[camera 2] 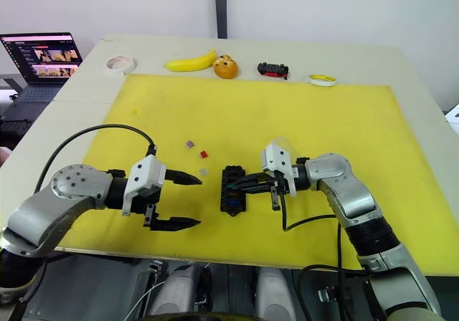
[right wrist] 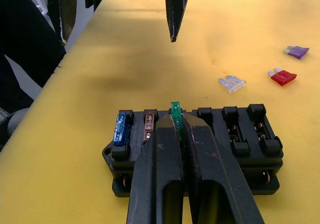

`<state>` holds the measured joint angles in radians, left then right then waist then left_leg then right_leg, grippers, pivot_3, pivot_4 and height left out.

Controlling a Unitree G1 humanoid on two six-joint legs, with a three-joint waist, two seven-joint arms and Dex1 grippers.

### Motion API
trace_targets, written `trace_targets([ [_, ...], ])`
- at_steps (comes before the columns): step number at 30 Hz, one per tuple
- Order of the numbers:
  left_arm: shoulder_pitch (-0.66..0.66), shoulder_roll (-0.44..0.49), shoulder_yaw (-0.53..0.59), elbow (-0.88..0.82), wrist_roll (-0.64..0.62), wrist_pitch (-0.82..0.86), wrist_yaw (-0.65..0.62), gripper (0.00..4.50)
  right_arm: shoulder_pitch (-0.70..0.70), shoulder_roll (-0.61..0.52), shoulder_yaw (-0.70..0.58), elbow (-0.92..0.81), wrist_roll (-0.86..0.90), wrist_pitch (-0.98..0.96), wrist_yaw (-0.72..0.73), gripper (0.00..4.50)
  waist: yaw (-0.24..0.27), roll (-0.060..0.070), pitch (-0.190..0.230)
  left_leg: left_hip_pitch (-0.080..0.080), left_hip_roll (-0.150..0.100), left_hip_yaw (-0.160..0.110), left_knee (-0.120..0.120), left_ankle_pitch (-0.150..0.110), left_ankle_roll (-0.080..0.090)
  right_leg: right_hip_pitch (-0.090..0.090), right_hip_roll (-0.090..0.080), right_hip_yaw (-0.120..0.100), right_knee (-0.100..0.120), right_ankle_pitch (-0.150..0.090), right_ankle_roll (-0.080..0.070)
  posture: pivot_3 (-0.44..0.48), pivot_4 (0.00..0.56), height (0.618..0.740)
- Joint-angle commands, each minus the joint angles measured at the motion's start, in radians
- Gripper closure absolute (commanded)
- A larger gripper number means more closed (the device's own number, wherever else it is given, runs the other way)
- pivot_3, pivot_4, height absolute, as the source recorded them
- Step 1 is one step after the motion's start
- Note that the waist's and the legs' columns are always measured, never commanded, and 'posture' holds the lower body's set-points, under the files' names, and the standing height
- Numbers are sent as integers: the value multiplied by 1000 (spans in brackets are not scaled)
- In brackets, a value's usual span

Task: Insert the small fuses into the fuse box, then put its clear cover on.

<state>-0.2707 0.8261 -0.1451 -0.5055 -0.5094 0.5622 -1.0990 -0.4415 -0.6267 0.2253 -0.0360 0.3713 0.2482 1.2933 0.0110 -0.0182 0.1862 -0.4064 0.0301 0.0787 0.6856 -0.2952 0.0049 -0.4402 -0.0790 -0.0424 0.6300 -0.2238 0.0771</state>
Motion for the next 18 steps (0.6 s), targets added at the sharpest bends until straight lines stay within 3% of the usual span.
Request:
trace_targets([
  [1, -8, 2, 4, -33, -3, -3, 2, 50, -2, 7, 1, -5, -7, -13, 9, 4500, 0, 0, 0, 0, 0, 0, 0, 0, 0, 0, 0, 0, 0, 0, 0, 0, 150, 737],
  [13, -10, -4, -1, -44, -8, 11, 16, 50, 11, 17, 37, 46, -60, -51, 22, 4500, -2, 0, -1, 2, 0, 0, 0, 0, 0, 1, 1, 0, 0, 0, 0, 0, 150, 737],
  [18, -21, -10, -2, -35, -3, 10, 18, 50, 1, 5, 55, 71, -91, -51, 34, 4500, -2, 0, -1, 11, 0, 0, -1, 0, 0, 11, 1, 0, 0, 0, 0, 0, 150, 737],
])
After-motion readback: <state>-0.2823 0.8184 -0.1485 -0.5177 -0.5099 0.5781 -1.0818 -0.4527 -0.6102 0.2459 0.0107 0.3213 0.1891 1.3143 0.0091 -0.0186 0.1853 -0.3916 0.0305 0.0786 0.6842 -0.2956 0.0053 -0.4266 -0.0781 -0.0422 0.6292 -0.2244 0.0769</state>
